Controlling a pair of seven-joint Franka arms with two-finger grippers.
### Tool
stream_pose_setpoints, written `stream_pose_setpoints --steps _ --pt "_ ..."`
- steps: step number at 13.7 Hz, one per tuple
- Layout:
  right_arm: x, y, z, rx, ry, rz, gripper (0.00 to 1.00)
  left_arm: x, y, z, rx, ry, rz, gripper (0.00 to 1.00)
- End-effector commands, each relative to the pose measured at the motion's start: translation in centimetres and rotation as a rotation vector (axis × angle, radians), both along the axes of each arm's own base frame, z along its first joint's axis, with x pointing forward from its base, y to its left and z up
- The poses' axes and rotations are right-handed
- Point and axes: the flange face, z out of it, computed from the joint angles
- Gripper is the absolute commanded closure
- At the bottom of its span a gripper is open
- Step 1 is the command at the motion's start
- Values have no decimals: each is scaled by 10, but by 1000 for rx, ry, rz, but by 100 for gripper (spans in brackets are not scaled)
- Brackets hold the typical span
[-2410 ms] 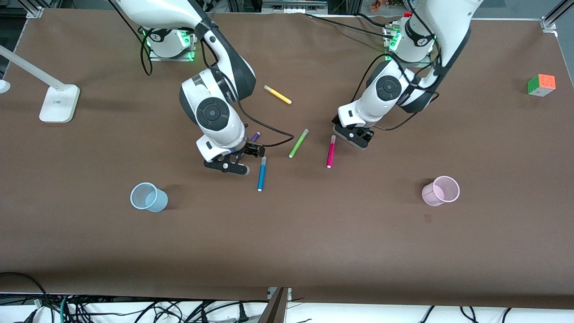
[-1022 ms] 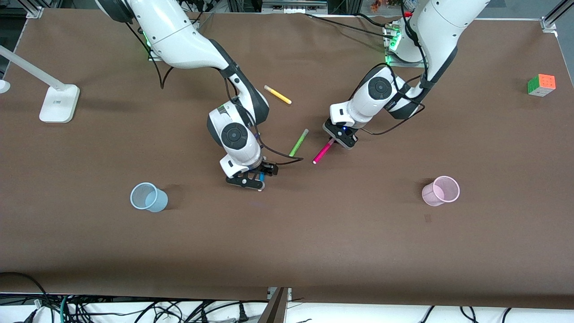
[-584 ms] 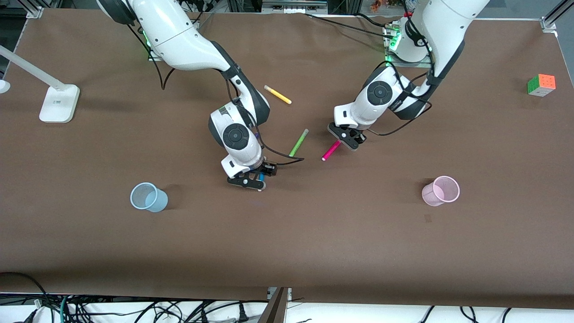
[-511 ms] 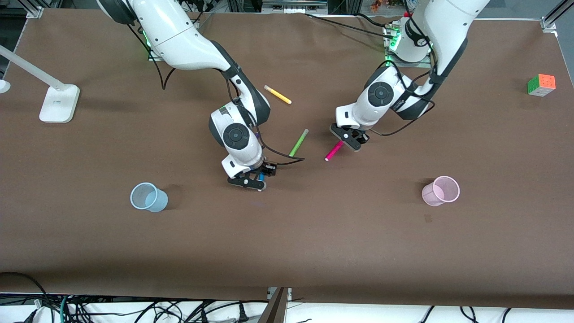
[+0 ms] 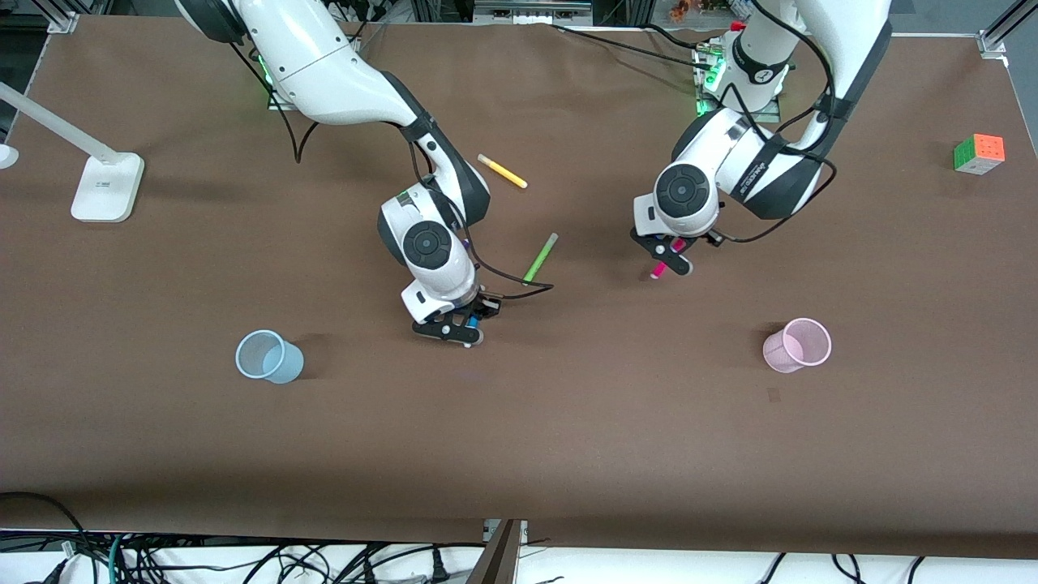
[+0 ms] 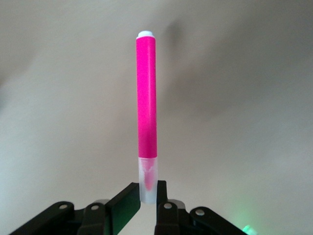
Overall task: Place pink and blue markers in matching cups
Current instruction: 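Carry the pink marker to the pink cup while the right gripper carries blue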
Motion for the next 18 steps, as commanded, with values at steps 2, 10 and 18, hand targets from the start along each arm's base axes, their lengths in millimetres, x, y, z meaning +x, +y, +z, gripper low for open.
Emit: stream_pose_setpoints --steps 2,10,18 --pt "16 -26 37 -30 63 -9 100 20 9 20 151 50 -96 97" --pt "68 -162 156 96 263 40 100 52 91 37 379 210 -230 97" --pt "106 -317 173 464 392 -89 100 105 124 70 471 216 -332 96"
